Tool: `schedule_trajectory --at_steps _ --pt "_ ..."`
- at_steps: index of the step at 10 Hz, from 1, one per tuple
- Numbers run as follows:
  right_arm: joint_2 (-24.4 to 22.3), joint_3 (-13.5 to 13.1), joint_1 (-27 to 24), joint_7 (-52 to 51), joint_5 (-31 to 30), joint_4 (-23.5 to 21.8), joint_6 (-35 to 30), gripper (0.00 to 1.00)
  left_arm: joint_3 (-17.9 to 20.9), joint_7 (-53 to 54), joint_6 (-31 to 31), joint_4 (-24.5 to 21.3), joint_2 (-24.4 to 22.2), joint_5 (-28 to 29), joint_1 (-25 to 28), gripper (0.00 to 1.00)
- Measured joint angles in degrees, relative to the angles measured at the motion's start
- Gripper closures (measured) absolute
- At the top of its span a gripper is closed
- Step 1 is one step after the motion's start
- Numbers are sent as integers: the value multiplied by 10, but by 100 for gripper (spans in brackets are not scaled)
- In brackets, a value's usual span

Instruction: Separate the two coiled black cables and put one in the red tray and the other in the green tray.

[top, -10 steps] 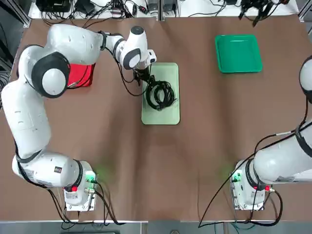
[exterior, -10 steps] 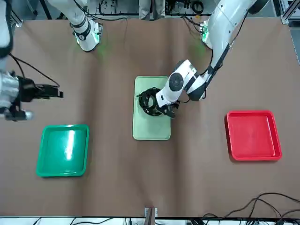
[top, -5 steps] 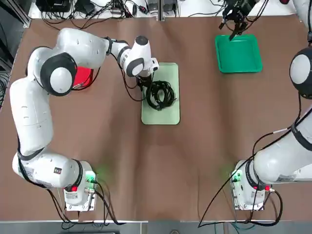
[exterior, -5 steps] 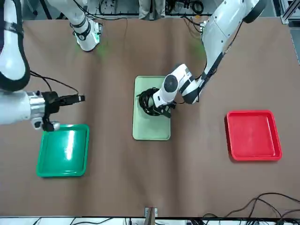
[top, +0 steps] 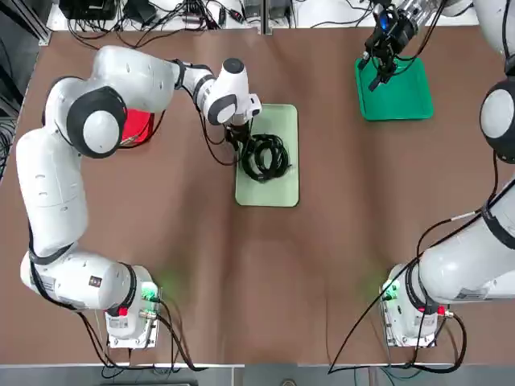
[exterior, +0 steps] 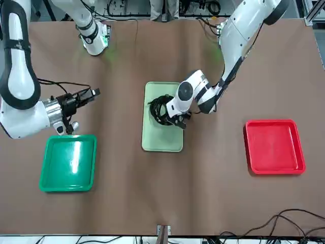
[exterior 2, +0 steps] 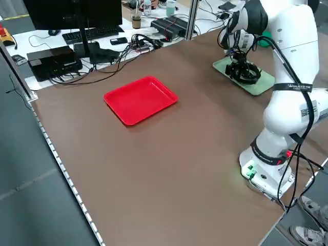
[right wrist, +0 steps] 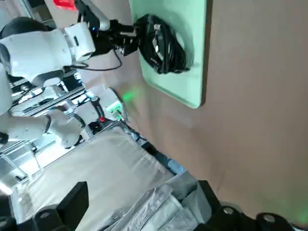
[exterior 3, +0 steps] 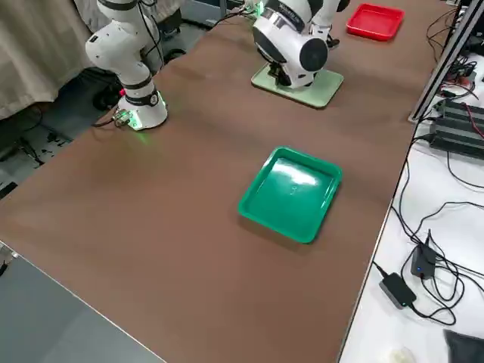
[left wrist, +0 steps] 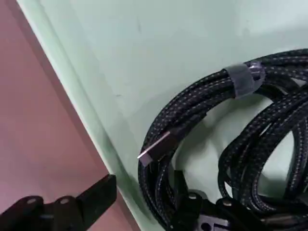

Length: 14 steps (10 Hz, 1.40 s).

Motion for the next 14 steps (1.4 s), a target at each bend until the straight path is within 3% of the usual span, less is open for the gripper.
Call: schedule_trajectory --at_steps 5,14 --pt "-72 0 -11 -25 65 -128 16 0 -1 0 -5 11 3 0 -1 40" --pt "-75 0 -10 -30 69 -136 38 0 -3 -2 -34 38 5 0 -20 40"
